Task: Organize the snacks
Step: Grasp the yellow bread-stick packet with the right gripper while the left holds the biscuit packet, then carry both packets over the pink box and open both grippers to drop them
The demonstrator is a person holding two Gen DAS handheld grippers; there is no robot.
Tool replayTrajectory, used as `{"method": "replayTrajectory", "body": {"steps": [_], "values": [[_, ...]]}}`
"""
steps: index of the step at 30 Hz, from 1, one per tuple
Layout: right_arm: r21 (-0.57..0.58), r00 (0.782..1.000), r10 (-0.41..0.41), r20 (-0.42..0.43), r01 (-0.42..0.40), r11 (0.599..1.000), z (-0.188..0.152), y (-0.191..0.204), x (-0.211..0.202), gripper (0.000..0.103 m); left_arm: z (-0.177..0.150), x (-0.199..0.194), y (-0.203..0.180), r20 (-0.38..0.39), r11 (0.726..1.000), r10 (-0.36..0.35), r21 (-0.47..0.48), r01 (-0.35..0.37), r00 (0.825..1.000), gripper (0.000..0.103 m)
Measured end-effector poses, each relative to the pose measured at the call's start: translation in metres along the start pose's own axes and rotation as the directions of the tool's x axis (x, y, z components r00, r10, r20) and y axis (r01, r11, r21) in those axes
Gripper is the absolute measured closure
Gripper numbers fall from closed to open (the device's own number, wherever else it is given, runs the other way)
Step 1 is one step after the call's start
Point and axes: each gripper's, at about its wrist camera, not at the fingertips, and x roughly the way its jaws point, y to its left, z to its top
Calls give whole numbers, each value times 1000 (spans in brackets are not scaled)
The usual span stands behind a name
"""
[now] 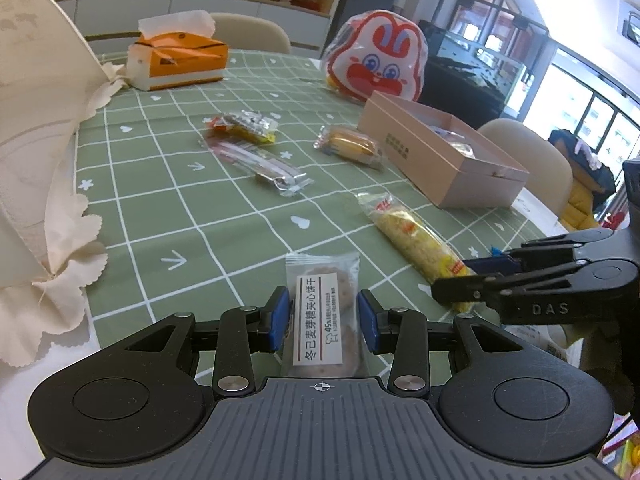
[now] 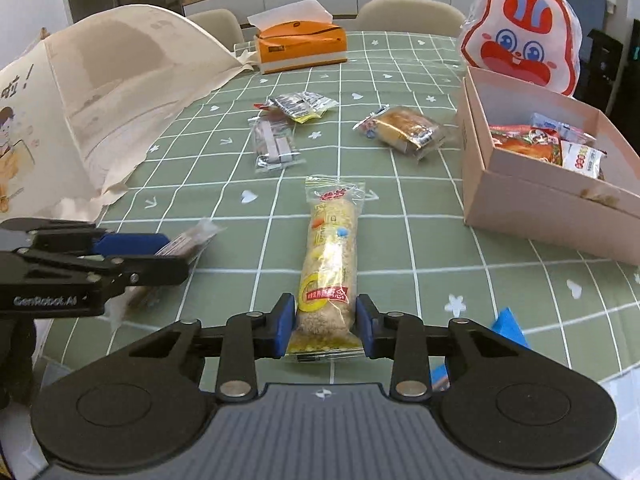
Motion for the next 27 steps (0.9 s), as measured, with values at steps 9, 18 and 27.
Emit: {"method": "replayTrajectory", "body": {"steps": [9, 18, 27], "values": [[32, 998, -30, 48, 29, 999, 12, -6, 6, 52, -2, 0, -3, 3, 1000, 8, 17, -8, 1000, 60], [-52, 998, -51, 43, 53, 997, 17, 13, 20, 73, -5, 0, -9, 13, 997, 25, 71, -26, 1000, 59], [23, 997, -13, 70, 12, 1000, -4, -15, -24, 74, -6, 2, -18, 15, 991, 57, 121, -59, 998, 59]]}}
